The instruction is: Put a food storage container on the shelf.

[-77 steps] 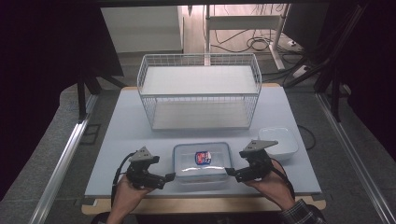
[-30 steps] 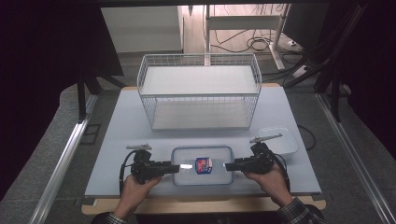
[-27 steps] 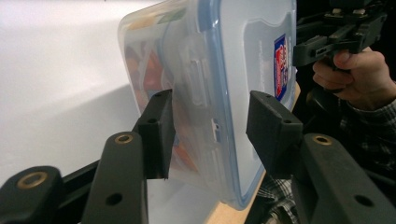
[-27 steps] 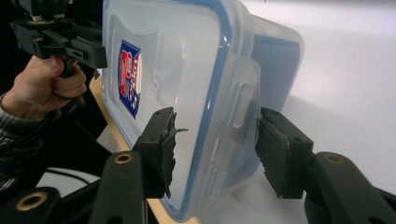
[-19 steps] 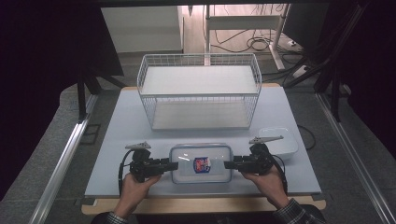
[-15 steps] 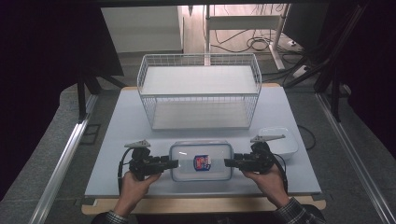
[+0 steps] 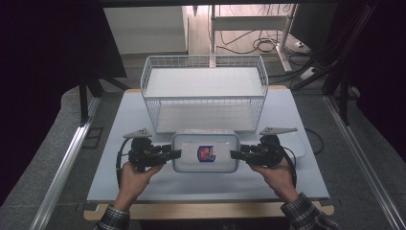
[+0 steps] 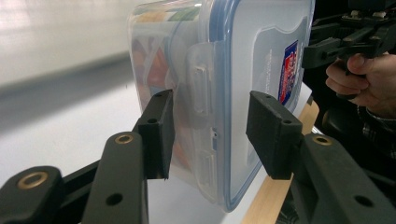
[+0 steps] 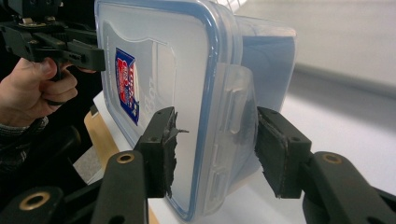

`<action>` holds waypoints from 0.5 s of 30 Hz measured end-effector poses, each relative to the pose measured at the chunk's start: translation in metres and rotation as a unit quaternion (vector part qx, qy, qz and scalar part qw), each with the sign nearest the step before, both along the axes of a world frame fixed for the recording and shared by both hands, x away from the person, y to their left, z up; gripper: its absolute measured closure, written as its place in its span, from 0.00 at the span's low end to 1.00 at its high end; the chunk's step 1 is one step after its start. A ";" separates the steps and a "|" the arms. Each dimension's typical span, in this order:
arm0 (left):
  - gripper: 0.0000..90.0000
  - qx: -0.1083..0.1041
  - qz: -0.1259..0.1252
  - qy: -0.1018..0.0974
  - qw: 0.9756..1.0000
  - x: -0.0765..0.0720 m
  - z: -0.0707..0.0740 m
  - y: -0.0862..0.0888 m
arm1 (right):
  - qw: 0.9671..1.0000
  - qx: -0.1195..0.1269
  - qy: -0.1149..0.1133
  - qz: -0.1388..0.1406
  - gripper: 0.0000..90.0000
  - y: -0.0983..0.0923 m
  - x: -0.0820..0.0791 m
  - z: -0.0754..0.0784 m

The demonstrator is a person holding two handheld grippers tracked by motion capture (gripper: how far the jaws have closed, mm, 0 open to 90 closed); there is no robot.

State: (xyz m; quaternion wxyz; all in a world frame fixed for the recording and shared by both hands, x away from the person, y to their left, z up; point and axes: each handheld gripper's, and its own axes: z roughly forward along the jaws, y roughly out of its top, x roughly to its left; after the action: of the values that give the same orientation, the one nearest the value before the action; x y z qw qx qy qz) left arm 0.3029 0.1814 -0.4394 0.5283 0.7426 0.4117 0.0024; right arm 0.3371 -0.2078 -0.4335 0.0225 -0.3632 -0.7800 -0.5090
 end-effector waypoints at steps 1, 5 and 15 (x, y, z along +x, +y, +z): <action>0.58 0.000 0.000 0.000 1.000 0.000 0.000 0.000 | 1.000 0.001 -0.004 0.000 0.56 0.000 0.002 0.003; 0.58 0.000 0.004 -0.020 1.000 0.009 0.020 0.000 | 1.000 0.004 -0.018 -0.002 0.56 0.000 0.009 0.019; 0.58 -0.005 0.014 -0.047 0.999 0.024 0.050 -0.001 | 0.999 0.011 -0.049 -0.003 0.56 0.000 0.026 0.050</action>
State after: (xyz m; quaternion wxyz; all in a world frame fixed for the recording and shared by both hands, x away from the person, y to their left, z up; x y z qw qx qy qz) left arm 0.3264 0.1803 -0.3892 0.5507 0.7333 0.3966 0.0425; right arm 0.3629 -0.2080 -0.3832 -0.0131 -0.3398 -0.7735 -0.5349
